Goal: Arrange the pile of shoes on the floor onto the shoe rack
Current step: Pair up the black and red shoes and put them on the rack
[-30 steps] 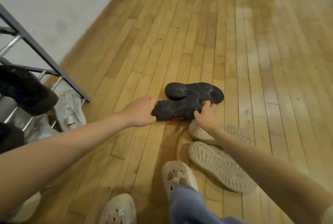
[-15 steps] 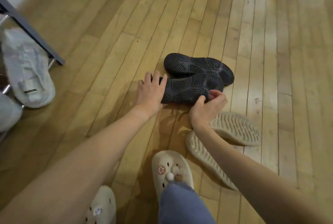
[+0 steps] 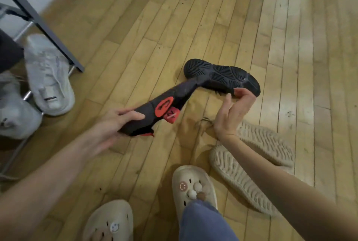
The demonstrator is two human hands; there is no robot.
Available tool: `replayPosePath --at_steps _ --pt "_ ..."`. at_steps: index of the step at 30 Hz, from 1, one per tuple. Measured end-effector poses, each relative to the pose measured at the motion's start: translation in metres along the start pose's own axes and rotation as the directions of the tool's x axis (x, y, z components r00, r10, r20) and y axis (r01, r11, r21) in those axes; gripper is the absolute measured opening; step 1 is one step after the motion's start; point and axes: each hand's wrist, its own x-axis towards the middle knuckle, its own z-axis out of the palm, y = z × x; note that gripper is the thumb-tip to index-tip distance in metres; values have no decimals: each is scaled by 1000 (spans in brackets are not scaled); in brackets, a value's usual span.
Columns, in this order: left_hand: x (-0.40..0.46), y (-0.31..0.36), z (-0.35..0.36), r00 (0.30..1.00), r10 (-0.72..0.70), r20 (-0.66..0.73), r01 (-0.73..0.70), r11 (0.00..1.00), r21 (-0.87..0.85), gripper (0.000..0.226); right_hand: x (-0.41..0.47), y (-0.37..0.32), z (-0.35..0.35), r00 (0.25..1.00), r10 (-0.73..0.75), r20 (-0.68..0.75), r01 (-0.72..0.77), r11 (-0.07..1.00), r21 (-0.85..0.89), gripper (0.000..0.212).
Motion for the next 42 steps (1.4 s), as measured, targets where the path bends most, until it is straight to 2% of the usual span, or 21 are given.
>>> replayPosePath --at_steps 1,3,5,6,8,10,12,14,17,20,24,27,30,34,36,39,42 --pt "-6 -6 -14 997 -21 70 30 992 -126 104 3 -1 8 997 -25 71 28 999 -42 27" --pt "-13 -15 -33 990 -29 140 78 930 -360 82 14 -1 29 953 -51 299 124 965 -231 45" --pt "-17 -24 -45 991 -59 119 117 806 -580 55 32 -3 49 837 -22 547 279 877 -391 72" --pt "-20 -25 -48 992 -74 103 123 756 -642 49 42 -5 59 765 -21 644 383 818 -428 83" --pt "-24 -27 -51 991 -92 96 133 702 -699 52 64 -11 78 628 -15 778 573 686 -449 96" --pt "-27 -28 -53 988 -125 95 155 686 -711 56 81 -18 92 525 60 849 655 608 -448 102" --pt "-29 -30 -52 980 -178 88 188 683 -706 56 91 -26 103 449 169 877 654 606 -452 100" --pt "-31 -33 -46 973 -219 76 209 683 -700 53 95 -33 109 393 245 886 645 614 -455 90" --pt "-30 -40 -41 965 -250 81 227 638 -736 54 87 -44 110 409 204 890 689 570 -447 71" --pt "-30 -40 -49 952 -299 64 237 592 -770 58 57 -59 104 428 27 903 737 568 -366 73" --pt "-33 -33 -70 963 -270 -9 186 686 -703 49 11 -94 81 453 -230 861 745 628 -225 79" --pt "-37 -25 -76 968 -212 -134 119 859 -497 44 -12 -120 52 486 -390 782 744 654 -137 77" --pt "-48 -20 -71 969 -116 -217 36 939 -341 43 -25 -140 26 449 -383 807 781 607 -147 81" --pt "-89 -24 -57 981 -105 -165 19 890 -455 32 -27 -159 -1 389 -282 877 840 499 -213 80" --pt "-119 -30 -52 980 -95 -173 8 895 -445 33 -25 -167 -16 424 -267 866 790 577 -208 77" --pt "-166 -28 -52 979 -34 -203 -47 923 -382 35 -21 -186 -39 535 -278 798 644 746 -172 75" --pt "-214 -12 -56 975 73 -211 -138 939 -315 26 -27 -210 -62 626 -395 672 573 818 -53 73"
